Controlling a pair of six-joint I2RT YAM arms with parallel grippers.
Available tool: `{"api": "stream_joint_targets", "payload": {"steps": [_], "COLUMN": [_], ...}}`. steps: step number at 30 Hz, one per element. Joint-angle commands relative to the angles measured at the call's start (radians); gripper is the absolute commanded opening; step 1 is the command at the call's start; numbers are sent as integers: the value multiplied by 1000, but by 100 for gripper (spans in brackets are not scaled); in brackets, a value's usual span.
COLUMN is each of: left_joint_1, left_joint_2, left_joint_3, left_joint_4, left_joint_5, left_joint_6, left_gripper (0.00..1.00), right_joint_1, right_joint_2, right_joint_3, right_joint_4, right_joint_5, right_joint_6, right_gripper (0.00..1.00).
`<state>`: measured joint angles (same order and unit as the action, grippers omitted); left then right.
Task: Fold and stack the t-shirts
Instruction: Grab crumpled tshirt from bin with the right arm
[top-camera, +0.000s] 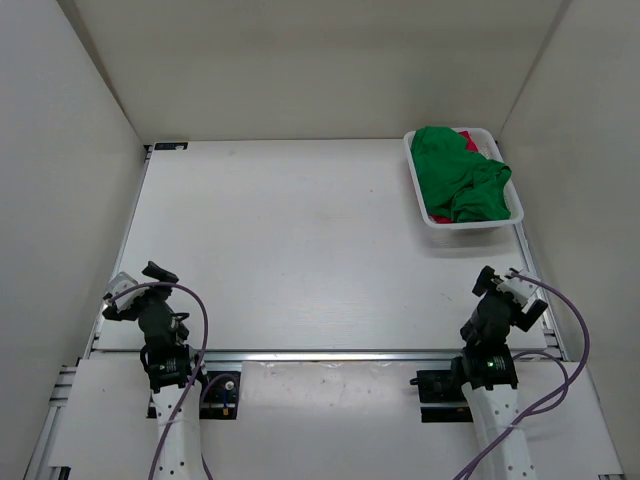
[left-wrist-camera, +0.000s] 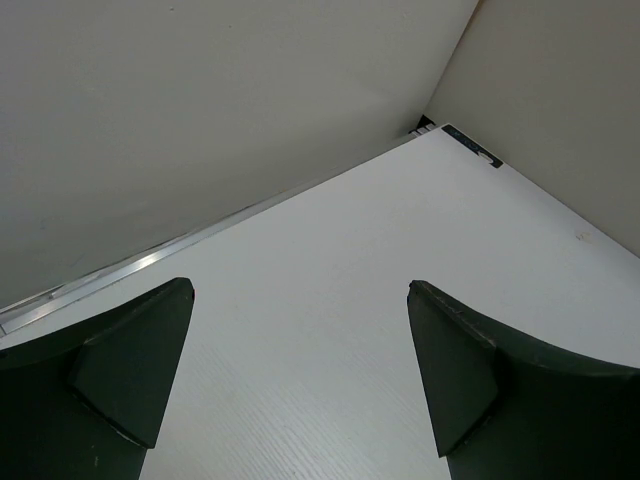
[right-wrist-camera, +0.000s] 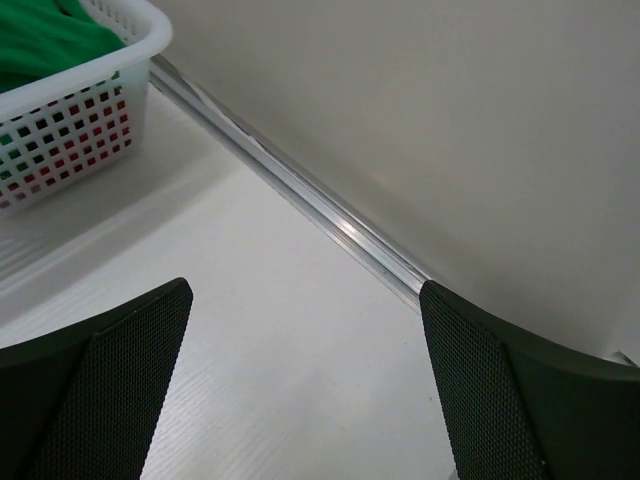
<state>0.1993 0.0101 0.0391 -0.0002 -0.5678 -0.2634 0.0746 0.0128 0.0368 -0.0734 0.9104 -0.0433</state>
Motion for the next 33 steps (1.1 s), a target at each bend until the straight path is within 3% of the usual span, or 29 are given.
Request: {"api": "stream_joint_targets", "payload": {"steps": [1,5,8,12,14,18,20,22,25,26,27,30,33], "left_joint_1": [3,3,2,3,3,-3,0,-3,-14,-11,-11,0,-4], "left_joint_2": [-1,-1,-1,-4,4,13,16,17,92,144,165,275,457], "left_joint_3": [-114,-116,-117,-120,-107,-12,36,19,31,72,123,235,430], "left_joint_4": [0,3,0,5,22,43,35,162,269,228,206,47,-169], "left_joint_5": [11,8,9,19,51,383,526,537,563,578,588,632,709], "left_joint_6": [-5,-7,-2,1,30,263,338,396,540,573,578,554,501], "left_gripper": [99,99,99,99,99,99,99,98,99,98,99,99,99], "right_joint_1": [51,67,-13,-221,-295,-357,-325,-232,-28,73,184,411,669], "right_joint_2": [-4,-5,-7,-8,-2,-2,-8,4,26,39,47,136,248], "right_joint_3": [-84,-87,-84,4,41,109,118,115,40,6,3,69,155], "right_joint_4": [24,32,30,-29,-39,-54,-13,114,397,599,647,747,759], "right_joint_5": [73,84,15,-349,-430,-606,-596,-515,-493,-414,-375,-118,-62], "right_joint_6": [0,-1,-1,-53,-40,-91,-71,11,-227,-301,-312,-296,-407], "right_gripper": [99,99,99,99,99,99,100,99,100,99,99,100,99]}}
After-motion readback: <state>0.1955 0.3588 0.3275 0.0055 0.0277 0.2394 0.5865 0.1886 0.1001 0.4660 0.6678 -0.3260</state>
